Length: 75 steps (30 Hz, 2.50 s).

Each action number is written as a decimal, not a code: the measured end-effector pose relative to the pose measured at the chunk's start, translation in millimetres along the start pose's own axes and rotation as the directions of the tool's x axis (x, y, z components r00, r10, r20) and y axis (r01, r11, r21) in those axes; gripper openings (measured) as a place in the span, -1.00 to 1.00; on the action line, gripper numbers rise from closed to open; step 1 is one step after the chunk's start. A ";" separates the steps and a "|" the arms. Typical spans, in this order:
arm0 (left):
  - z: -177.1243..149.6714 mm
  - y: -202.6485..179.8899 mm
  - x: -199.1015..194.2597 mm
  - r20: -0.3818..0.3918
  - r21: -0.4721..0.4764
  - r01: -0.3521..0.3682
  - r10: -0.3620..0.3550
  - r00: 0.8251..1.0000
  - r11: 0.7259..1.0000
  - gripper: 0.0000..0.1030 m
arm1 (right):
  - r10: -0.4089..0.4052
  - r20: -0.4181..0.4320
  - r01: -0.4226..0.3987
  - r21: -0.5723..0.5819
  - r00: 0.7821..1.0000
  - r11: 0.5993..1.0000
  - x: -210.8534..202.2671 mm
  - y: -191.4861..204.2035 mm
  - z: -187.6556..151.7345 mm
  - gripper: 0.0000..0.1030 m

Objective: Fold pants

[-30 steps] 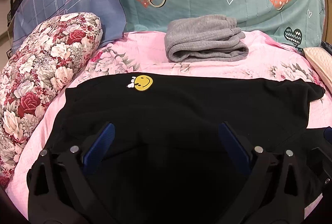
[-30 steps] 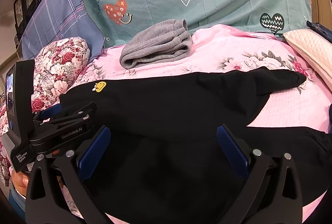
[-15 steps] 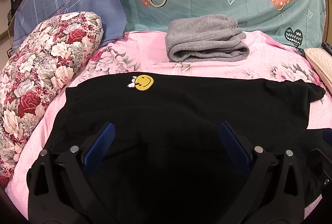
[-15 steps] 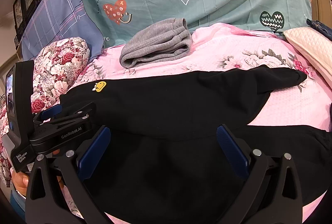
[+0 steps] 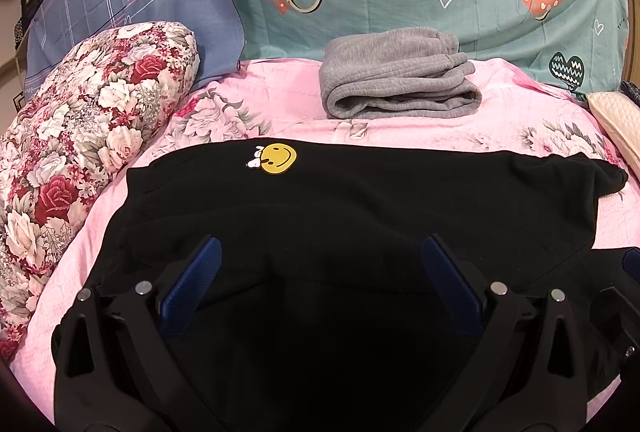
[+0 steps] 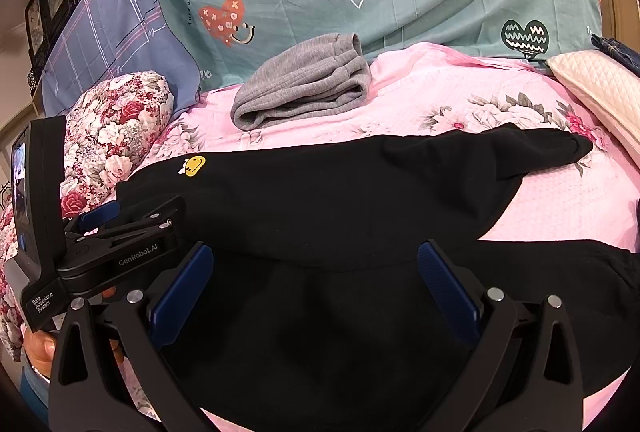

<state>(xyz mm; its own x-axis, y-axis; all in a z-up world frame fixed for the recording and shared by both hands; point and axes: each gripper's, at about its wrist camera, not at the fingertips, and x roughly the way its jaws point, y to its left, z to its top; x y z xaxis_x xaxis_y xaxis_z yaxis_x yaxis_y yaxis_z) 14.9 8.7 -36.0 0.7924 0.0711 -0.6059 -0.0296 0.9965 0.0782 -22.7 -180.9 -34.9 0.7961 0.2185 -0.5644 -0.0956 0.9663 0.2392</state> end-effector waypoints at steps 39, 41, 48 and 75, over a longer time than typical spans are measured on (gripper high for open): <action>-2.5 4.5 2.0 -0.006 -0.002 0.003 -0.003 1.000 1.000 0.96 | 0.004 -0.005 -0.004 0.002 1.000 1.000 1.2 3.4 -1.8 0.97; -3.0 4.6 2.1 -0.008 -0.003 0.003 -0.003 1.000 1.000 0.96 | 0.003 -0.004 -0.003 0.000 1.000 1.000 1.2 3.6 -2.1 0.97; -4.2 4.0 3.0 -0.014 -0.001 0.002 -0.002 1.000 1.000 0.96 | 0.006 -0.008 -0.006 0.002 1.000 1.000 1.9 3.7 -1.9 0.97; -45.1 150.5 -52.4 -0.231 -0.358 0.212 -0.306 0.923 0.909 0.96 | 0.040 -0.008 -0.041 -0.015 0.999 0.999 -4.9 8.4 0.2 0.97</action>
<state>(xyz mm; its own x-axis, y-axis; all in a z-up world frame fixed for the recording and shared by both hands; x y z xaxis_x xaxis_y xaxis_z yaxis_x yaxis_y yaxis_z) -58.5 156.9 -28.1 0.5998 -0.2291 -0.7667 -0.0776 0.9370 -0.3407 -27.3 -173.8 -30.0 0.7865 0.2585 -0.5609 -0.1365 0.9585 0.2503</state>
